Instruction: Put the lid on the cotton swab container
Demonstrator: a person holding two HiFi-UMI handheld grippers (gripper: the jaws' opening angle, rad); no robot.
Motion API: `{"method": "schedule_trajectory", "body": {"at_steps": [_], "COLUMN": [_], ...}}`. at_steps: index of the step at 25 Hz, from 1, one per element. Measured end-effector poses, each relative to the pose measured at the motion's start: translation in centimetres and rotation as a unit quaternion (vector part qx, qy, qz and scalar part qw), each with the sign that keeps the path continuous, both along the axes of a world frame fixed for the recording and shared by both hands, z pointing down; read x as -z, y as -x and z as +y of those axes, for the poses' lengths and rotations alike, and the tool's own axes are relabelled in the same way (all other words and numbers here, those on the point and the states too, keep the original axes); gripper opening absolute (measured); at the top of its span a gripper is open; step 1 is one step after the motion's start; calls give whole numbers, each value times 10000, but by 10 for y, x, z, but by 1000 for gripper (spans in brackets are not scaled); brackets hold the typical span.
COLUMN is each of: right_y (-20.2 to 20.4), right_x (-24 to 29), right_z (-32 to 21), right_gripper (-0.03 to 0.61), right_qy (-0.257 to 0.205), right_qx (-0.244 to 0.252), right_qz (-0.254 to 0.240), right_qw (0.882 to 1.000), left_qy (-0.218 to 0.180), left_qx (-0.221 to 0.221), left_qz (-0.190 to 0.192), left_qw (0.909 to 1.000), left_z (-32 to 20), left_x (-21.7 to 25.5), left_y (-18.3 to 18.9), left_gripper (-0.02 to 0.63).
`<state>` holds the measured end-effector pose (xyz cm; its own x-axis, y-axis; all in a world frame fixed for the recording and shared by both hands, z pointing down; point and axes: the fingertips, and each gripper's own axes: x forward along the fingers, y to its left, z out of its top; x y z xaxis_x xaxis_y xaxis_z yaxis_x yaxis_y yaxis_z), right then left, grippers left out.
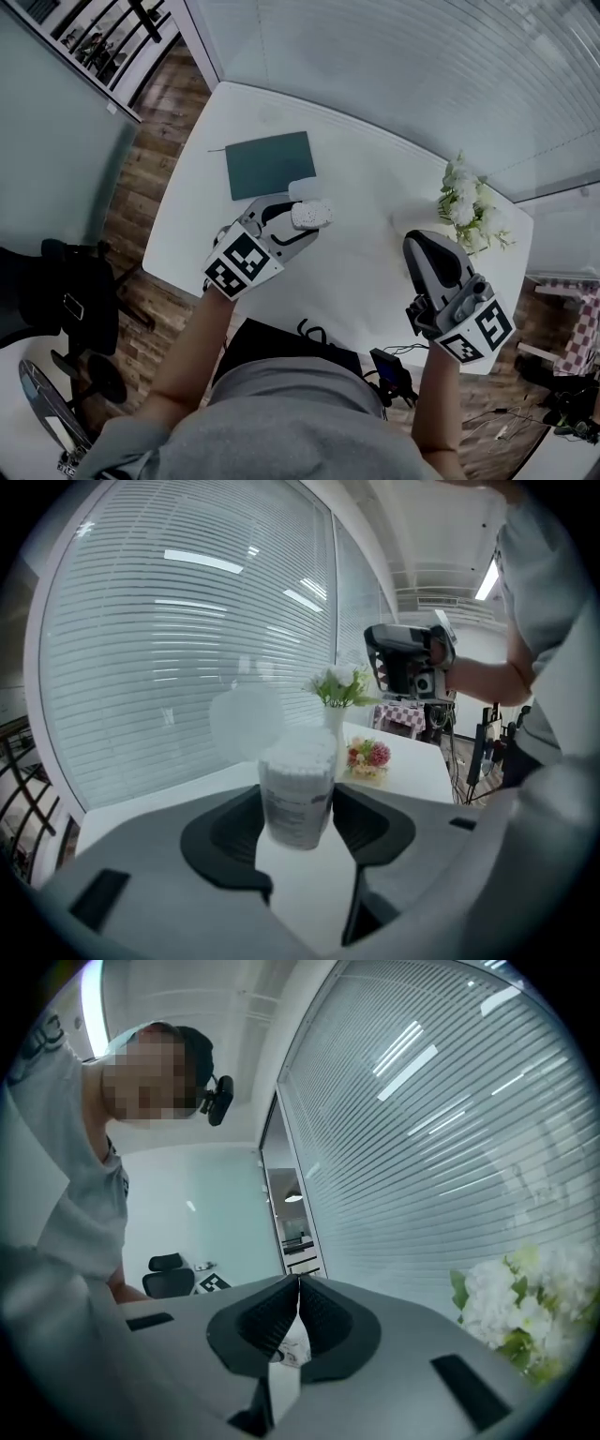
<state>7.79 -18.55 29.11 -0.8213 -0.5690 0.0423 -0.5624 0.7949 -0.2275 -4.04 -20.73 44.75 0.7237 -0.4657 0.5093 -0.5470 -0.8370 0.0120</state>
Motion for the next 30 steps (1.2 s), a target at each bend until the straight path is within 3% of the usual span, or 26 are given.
{"method": "schedule_trajectory", "body": {"at_steps": [9,13,22,30], "right_y": [10,18,28,27], "right_x": [5,1,2,8], "right_z": [1,0,-1,-1], "right_gripper": [23,23,23,23], "right_qy": [217,287,319,199], "right_qx": [212,306,341,365], "right_qz": [377,624,548,655], "right_qw": [9988,9972,9974,9970], "left_qy": [-99,-205,-269,-278], "left_qx": [-462,-618,-983,-1303], "left_qz": [-199,-6,3,-74], "left_qw": [9987,9979,9948,9911], "left_z": [20,29,56,84], "left_x": [35,56,81,77], "left_y": [-8,-14,-26,-47], "left_gripper": [232,232,232,232]}}
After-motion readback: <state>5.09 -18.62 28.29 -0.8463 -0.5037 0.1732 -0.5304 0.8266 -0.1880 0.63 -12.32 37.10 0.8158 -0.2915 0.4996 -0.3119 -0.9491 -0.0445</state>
